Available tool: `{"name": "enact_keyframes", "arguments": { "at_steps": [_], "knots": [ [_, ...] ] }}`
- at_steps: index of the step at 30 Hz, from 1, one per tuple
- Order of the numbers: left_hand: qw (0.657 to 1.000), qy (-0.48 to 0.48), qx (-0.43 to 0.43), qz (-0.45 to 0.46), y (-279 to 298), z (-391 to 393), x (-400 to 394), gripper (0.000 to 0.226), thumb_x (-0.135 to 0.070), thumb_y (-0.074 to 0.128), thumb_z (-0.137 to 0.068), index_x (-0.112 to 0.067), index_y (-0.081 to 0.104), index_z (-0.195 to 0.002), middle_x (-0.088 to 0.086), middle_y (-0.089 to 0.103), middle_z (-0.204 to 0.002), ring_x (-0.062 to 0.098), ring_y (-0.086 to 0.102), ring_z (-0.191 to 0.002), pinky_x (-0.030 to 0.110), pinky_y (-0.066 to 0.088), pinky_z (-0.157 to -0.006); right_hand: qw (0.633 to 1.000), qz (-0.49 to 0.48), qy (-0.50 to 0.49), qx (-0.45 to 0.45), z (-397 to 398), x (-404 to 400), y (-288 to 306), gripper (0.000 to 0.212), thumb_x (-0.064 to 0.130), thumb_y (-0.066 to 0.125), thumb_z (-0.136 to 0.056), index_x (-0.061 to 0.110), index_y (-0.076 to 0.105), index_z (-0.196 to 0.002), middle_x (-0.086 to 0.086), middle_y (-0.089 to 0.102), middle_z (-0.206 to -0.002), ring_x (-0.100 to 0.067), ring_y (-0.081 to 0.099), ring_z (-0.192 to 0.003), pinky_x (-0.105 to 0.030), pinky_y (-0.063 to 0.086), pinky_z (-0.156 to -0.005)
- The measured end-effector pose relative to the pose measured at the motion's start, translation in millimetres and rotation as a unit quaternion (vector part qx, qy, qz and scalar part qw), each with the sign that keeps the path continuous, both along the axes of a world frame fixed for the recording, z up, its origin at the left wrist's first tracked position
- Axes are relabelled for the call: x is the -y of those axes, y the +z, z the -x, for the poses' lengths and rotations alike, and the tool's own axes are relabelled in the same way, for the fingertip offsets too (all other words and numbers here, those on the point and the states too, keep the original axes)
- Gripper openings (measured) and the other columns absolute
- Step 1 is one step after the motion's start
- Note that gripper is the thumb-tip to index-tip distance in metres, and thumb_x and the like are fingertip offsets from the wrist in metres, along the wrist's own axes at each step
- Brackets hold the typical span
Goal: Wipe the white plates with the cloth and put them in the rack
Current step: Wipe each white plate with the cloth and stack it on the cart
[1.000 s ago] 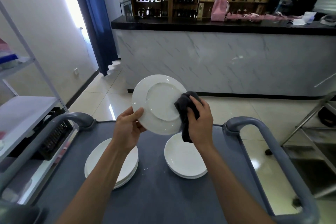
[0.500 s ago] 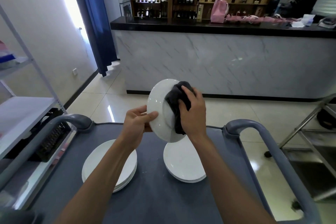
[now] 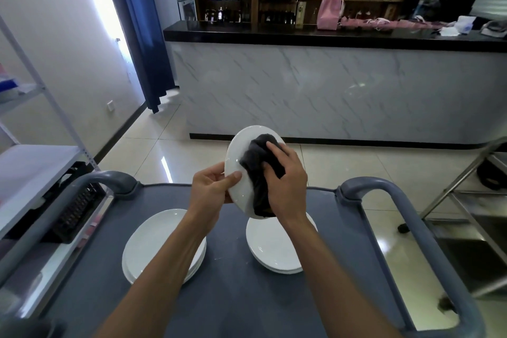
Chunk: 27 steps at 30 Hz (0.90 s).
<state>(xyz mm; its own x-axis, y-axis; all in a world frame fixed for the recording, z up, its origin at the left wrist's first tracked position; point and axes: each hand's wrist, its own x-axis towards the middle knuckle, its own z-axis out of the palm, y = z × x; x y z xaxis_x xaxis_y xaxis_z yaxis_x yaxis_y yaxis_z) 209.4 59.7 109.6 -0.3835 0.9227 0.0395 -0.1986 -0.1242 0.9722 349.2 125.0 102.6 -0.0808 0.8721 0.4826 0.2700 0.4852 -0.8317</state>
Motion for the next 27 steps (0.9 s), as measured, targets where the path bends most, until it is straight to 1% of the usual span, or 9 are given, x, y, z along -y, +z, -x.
{"name": "enact_keyframes", "arguments": {
  "at_steps": [3,5,7,10,13,17,19,23,27],
  "knots": [
    [0.999,0.011,-0.03,0.001,-5.6,-4.4,-4.9,0.015,0.0,0.066,-0.091,-0.01,0.074,-0.097,0.012,0.077,-0.086,0.026,0.073,-0.076,0.038,0.061,-0.06,1.0,0.02,-0.015,0.002,-14.3,1.0,-14.1,0.043,0.004,0.065,-0.093,0.019,0.065,-0.134,0.003,0.058,-0.136,-0.009,0.052,-0.125,-0.012,0.035,-0.109],
    [0.998,0.026,-0.058,0.003,-10.0,-6.5,-8.6,0.014,-0.002,0.068,-0.091,-0.013,0.075,-0.093,0.012,0.077,-0.083,0.023,0.071,-0.074,0.044,0.062,-0.064,0.999,0.032,-0.025,0.004,-25.9,2.3,-23.3,0.044,0.005,0.064,-0.094,0.02,0.064,-0.134,0.004,0.057,-0.136,-0.01,0.051,-0.126,-0.017,0.036,-0.11],
    [0.988,0.043,-0.148,0.001,-19.2,-6.2,-15.9,0.005,-0.008,0.072,-0.089,-0.012,0.076,-0.09,0.018,0.074,-0.084,0.022,0.065,-0.073,0.052,0.059,-0.068,0.998,0.047,-0.036,0.022,-38.9,4.7,-31.6,0.043,0.005,0.063,-0.095,0.021,0.064,-0.135,0.005,0.055,-0.138,-0.008,0.05,-0.127,-0.016,0.036,-0.11],
    [0.941,0.063,-0.334,0.002,-31.4,-8.9,-27.0,0.014,-0.016,0.071,-0.086,-0.003,0.07,-0.083,0.02,0.066,-0.078,0.021,0.055,-0.066,0.051,0.053,-0.062,0.996,0.053,-0.052,0.049,-58.2,9.1,-43.7,0.042,0.005,0.062,-0.096,0.02,0.064,-0.135,0.005,0.054,-0.141,-0.007,0.049,-0.129,-0.018,0.035,-0.112],
    [0.892,0.031,-0.451,-0.017,-43.7,-12.0,-35.6,0.015,-0.021,0.068,-0.089,-0.006,0.07,-0.085,0.013,0.065,-0.072,0.027,0.06,-0.063,0.048,0.055,-0.056,0.992,0.042,-0.078,0.087,-74.3,11.7,-55.2,0.042,0.004,0.062,-0.096,0.017,0.063,-0.136,0.002,0.055,-0.142,-0.009,0.047,-0.13,-0.009,0.03,-0.11],
    [0.808,-0.024,-0.587,-0.033,-59.4,-19.8,-37.6,0.012,-0.023,0.061,-0.09,-0.015,0.067,-0.084,0.002,0.058,-0.058,0.026,0.052,-0.048,0.044,0.049,-0.046,0.99,0.047,-0.089,0.096,-95.0,16.0,-69.0,0.043,0.005,0.063,-0.096,0.017,0.063,-0.137,0.001,0.054,-0.143,-0.011,0.047,-0.131,-0.023,0.035,-0.113],
    [0.768,-0.025,-0.639,-0.045,-63.6,-26.8,-35.5,0.006,-0.012,0.065,-0.087,-0.017,0.069,-0.085,-0.001,0.055,-0.054,0.028,0.047,-0.044,0.038,0.045,-0.041,0.989,0.05,-0.101,0.093,-105.1,19.7,-73.9,0.043,0.006,0.064,-0.096,0.018,0.063,-0.137,0.002,0.054,-0.143,-0.005,0.044,-0.129,-0.025,0.035,-0.113],
    [0.7,-0.051,-0.71,-0.06,-80.1,-36.2,-34.1,0.017,-0.002,0.073,-0.076,-0.017,0.067,-0.081,0.0,0.057,-0.052,0.029,0.046,-0.039,0.027,0.038,-0.038,0.986,0.057,-0.123,0.097,-124.7,29.0,-81.7,0.044,0.005,0.065,-0.095,0.019,0.063,-0.136,0.005,0.053,-0.142,-0.002,0.044,-0.128,-0.008,0.028,-0.11],
    [0.665,-0.075,-0.738,-0.085,-96.6,-45.3,-34.5,0.019,-0.001,0.067,-0.071,-0.018,0.066,-0.079,-0.003,0.065,-0.061,0.03,0.053,-0.044,0.023,0.032,-0.04,0.982,0.089,-0.135,0.096,-142.9,36.4,-94.2,0.044,0.009,0.064,-0.097,0.021,0.062,-0.138,0.003,0.052,-0.147,-0.012,0.046,-0.135,-0.032,0.038,-0.116]
  ]
}}
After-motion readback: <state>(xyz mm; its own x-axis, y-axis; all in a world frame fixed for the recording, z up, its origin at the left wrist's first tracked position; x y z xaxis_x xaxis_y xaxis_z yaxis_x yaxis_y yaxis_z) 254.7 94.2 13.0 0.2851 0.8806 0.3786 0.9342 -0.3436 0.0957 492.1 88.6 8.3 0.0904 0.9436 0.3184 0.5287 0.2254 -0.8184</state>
